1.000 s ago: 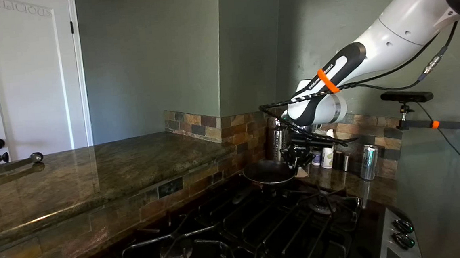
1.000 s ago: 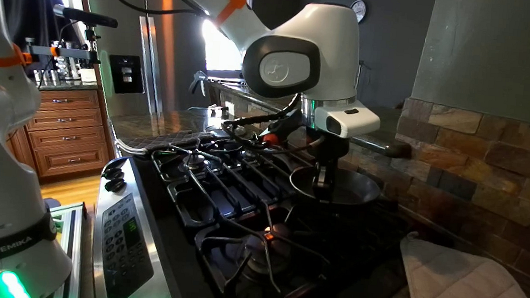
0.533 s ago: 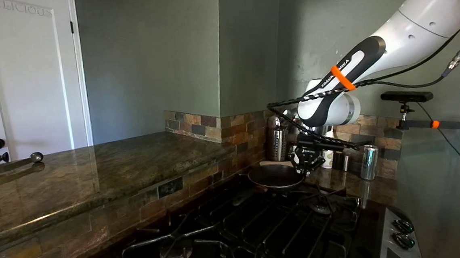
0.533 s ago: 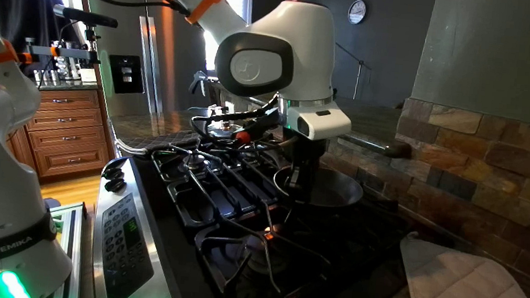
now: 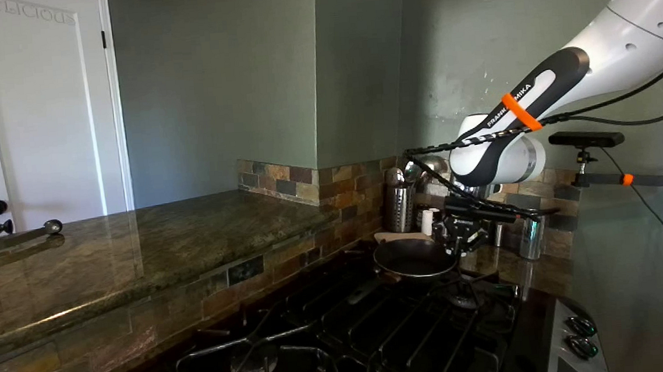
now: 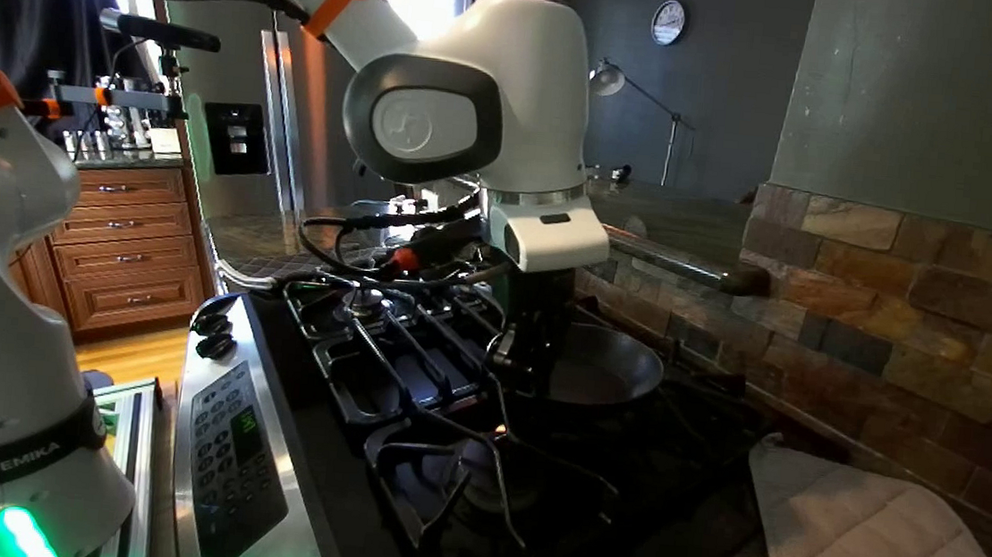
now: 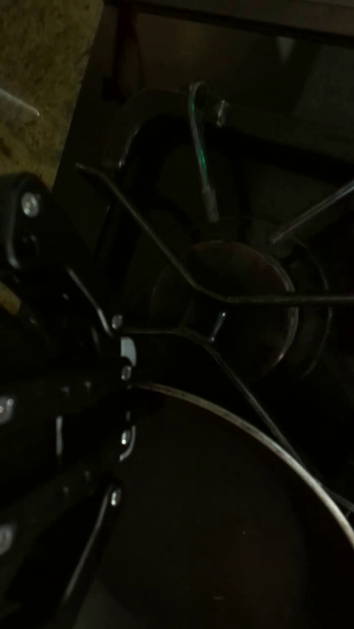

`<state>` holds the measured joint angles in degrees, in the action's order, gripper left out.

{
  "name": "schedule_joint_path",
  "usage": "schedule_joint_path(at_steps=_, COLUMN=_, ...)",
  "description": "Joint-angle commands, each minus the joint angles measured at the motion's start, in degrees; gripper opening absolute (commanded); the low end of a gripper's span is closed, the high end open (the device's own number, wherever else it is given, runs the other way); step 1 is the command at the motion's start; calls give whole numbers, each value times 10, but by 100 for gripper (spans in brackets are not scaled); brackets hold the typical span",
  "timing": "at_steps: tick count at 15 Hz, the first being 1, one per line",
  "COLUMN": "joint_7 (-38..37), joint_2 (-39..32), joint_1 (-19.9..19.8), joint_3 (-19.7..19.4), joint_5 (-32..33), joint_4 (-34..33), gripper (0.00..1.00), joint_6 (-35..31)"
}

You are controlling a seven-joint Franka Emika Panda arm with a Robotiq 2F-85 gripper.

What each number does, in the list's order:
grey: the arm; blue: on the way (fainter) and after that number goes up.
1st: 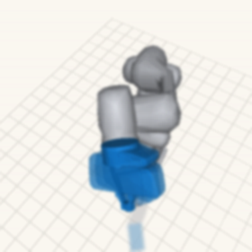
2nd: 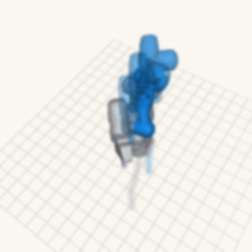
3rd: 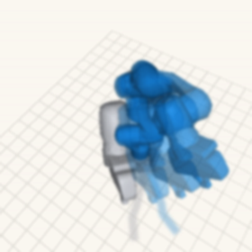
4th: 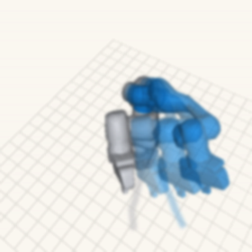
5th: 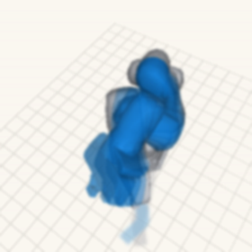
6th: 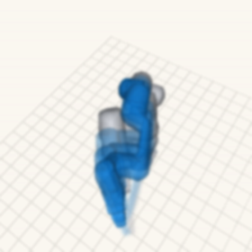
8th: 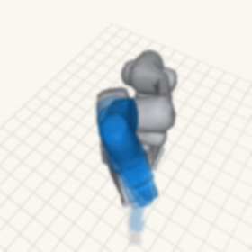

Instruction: Move the pan to the bottom right stove top

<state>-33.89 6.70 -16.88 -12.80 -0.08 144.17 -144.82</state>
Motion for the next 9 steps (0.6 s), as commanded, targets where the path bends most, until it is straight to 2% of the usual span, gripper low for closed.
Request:
schedule_joint_path(at_steps=1, joint_7=-32, joint_2=19, joint_1=-22, joint_3=-4, joint_5=27, joint_4=40, gripper=3, joint_6=-11)
schedule_joint_path(at_steps=9, joint_7=-46, joint_2=43, joint_1=-43, joint_3=-5, joint_5=15, joint_4=72, gripper=3, joint_6=11)
